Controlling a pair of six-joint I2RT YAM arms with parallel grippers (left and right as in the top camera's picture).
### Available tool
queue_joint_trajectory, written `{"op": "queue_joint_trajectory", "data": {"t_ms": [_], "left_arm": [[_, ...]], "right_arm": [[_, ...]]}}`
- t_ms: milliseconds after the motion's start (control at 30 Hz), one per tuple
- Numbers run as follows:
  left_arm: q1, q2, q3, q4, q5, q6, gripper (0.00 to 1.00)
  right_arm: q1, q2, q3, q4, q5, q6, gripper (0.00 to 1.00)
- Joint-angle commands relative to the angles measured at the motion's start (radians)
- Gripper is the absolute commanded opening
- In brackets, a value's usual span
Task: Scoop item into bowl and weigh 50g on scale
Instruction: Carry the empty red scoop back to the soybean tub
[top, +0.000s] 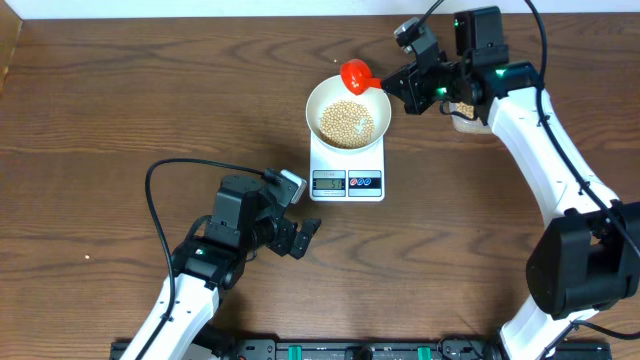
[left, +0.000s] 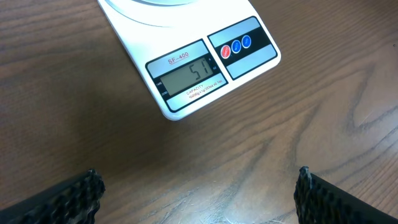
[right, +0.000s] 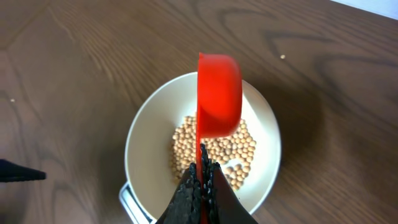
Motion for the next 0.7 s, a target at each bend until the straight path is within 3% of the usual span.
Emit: {"op": "queue_joint_trajectory", "data": {"t_ms": [0,667], "left_arm": [[0.003,0.0,0.0,0.001,0.002,-0.009,1.0],[0.003,0.0,0.0,0.001,0.002,-0.009,1.0]], "right_arm": [[-0.023,-0.038,0.022,0.01,-0.076,0.031,0.01],[-0.09,-0.038,0.022,0.036,-0.202,0.082,0.01]]}}
